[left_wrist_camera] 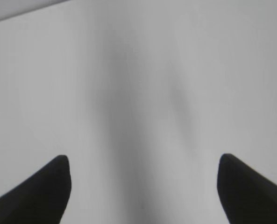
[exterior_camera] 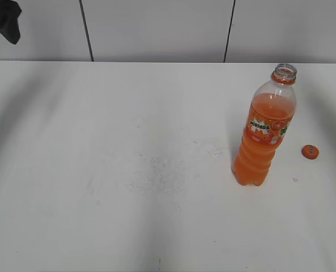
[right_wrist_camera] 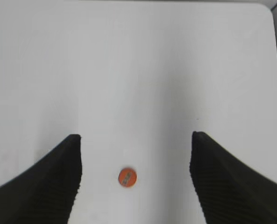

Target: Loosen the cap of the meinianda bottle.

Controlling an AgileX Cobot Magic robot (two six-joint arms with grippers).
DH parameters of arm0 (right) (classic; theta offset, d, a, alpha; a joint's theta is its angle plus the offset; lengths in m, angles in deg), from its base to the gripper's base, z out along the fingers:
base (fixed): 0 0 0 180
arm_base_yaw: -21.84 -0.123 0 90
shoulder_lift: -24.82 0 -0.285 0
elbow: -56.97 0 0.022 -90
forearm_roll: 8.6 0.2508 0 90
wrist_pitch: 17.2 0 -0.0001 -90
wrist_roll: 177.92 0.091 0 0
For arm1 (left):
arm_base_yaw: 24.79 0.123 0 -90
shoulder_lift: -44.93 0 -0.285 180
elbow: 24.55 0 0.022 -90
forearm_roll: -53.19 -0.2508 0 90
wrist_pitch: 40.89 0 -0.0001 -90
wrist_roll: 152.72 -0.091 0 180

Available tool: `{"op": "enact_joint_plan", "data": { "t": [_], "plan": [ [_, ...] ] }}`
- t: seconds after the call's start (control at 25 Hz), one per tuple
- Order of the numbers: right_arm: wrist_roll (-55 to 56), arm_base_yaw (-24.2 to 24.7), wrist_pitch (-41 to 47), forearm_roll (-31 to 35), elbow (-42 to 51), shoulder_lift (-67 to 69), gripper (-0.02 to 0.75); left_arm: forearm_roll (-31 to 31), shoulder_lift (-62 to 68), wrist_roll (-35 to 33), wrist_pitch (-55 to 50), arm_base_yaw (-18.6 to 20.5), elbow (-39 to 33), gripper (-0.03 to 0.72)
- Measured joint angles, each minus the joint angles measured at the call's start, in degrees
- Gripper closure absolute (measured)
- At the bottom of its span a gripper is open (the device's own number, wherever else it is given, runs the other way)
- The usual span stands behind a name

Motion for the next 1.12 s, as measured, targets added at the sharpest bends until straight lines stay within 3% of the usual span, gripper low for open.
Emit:
{"op": "enact_joint_plan", "data": {
  "t": [0.2,0.44,0.6,0.88,1.12],
  "plan": [
    [-0.47,0.00,13.17,-1.18,-4.46,0.00,0.198,0.36,-3.38,-0.19,-5.12,0.06,1.54,0.107],
    [-1.28,0.00,15.12,-1.37,-4.68,-5.09,0.198,2.99,-12.53,-0.19,-5.19,0.06,-1.45,0.107],
    [-1.85,0.00,15.12,-0.81,2.48,-14.24,0.198,4.10,-22.57,-0.19,-5.22,0.06,-14.73,0.107],
    [-3.32,0.00,14.16,-0.65,28.08,-33.37,0.199,4.32,-44.66,-0.19,-1.50,0.06,-40.64,0.107],
    [-3.37,0.00,11.76,-0.58,45.72,-48.38,0.199,4.28,-63.45,-0.09,1.69,0.06,-55.61,0.107]
  ]
}}
